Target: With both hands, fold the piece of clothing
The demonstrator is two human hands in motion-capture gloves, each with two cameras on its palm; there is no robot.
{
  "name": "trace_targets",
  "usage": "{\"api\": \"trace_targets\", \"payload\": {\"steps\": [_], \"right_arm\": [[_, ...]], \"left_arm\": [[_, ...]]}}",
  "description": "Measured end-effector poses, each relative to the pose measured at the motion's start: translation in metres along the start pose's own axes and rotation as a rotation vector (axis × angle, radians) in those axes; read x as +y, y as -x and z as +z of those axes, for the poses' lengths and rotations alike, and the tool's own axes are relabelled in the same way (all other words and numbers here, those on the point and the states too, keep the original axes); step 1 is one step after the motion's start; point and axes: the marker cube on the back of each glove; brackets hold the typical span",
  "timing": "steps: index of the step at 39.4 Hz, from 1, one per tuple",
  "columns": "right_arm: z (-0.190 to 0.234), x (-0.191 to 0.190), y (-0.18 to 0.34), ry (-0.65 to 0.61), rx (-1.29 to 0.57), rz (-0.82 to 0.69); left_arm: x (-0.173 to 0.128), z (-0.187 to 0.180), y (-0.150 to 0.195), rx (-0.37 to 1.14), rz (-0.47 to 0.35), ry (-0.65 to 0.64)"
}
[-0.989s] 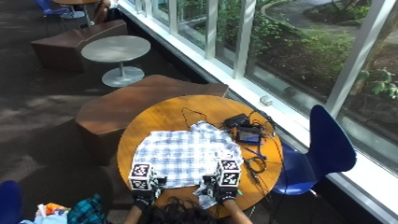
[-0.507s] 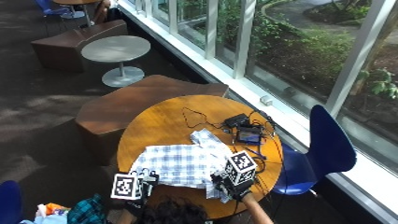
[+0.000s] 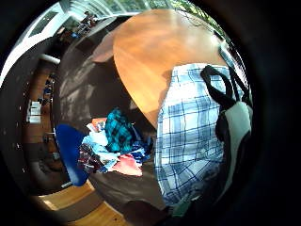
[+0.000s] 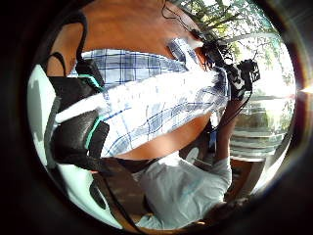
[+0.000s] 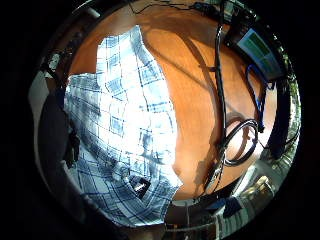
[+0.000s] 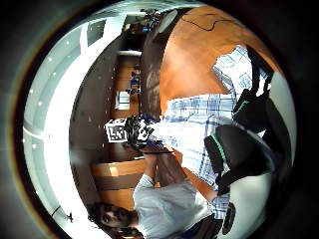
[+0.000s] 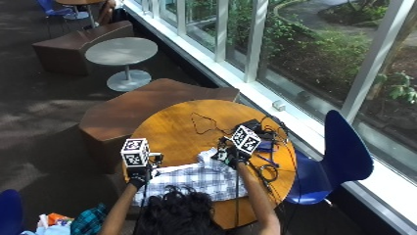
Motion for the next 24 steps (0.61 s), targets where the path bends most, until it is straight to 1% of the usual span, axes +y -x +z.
{"api": "trace_targets", "payload": {"steps": [2, 4, 8, 13, 15, 18, 22, 24], "right_arm": [[0.004, -0.032, -0.017, 0.046, -0.075, 0.025], [0.007, -0.052, -0.026, 0.051, -0.075, 0.039], [0.008, -0.066, -0.020, -0.003, 0.034, 0.041], [0.018, -0.077, -0.024, -0.004, 0.099, 0.082], [0.019, -0.077, -0.025, -0.021, 0.082, 0.090], [0.013, -0.071, -0.026, -0.082, -0.001, 0.097], [0.003, -0.058, -0.045, -0.202, -0.162, 0.156], [-0.003, -0.043, -0.055, -0.252, -0.188, 0.180]], "left_arm": [[-0.024, 0.009, 0.008, -0.001, -0.011, 0.074], [-0.043, 0.019, 0.013, -0.013, -0.020, 0.131], [-0.069, 0.040, 0.018, -0.042, -0.034, 0.194], [-0.082, 0.057, 0.019, -0.039, -0.032, 0.230], [-0.082, 0.056, 0.019, -0.051, -0.046, 0.214], [-0.076, 0.052, 0.019, -0.093, -0.073, 0.154], [-0.054, 0.042, 0.017, -0.201, -0.099, 0.002], [-0.039, 0.037, 0.016, -0.253, -0.093, -0.084]]}}
